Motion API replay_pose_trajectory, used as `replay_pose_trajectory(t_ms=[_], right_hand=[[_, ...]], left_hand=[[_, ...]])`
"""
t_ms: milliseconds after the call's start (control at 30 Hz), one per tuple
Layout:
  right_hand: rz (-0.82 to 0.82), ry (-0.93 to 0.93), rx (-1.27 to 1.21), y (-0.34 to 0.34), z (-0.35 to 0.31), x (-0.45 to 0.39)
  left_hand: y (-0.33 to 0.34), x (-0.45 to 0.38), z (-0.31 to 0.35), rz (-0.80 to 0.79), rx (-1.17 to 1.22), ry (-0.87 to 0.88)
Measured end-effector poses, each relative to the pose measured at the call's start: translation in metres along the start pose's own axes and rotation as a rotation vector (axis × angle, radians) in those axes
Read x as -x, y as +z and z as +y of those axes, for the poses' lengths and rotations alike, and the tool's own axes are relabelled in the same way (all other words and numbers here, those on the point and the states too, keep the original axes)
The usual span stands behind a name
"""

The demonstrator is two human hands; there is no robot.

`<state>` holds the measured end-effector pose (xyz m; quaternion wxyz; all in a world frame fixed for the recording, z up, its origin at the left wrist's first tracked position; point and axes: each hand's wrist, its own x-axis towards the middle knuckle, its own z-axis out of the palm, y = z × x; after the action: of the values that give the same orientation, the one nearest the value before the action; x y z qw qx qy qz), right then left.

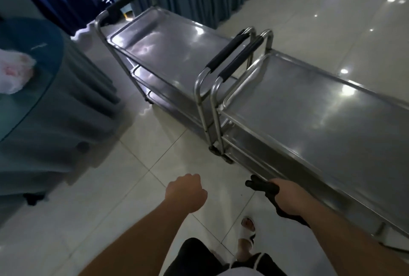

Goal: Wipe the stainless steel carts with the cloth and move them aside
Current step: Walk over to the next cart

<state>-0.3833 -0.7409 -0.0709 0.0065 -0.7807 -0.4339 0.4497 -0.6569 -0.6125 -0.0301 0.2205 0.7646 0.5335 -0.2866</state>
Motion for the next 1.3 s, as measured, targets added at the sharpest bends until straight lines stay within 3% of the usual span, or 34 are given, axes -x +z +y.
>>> replay_pose_trajectory(t_ms=[267, 567, 800, 1133, 1300], right_hand=[[0.024, 0.076, -0.077, -0.009, -0.020, -0.034], [0.079, 0.234, -0.245, 0.041, -0.082, -0.104], [0.191, 0.235, -0.322, 0.078, -0.104, -0.169], [0.281, 0.314, -0.297, 0.100, -0.050, -0.307], [0.594, 0.186, -0.293, 0.107, -0.026, -0.373]], left_hand=[[-0.029, -0.066, -0.007, -0.042, -0.089, 0.114], [-0.046, -0.179, -0.034, -0.122, -0.326, 0.384], [-0.034, -0.267, -0.023, -0.170, -0.181, 0.362], [0.042, -0.417, -0.001, -0.101, -0.086, 0.370], [0.067, -0.493, 0.014, -0.023, 0.387, 0.394]])
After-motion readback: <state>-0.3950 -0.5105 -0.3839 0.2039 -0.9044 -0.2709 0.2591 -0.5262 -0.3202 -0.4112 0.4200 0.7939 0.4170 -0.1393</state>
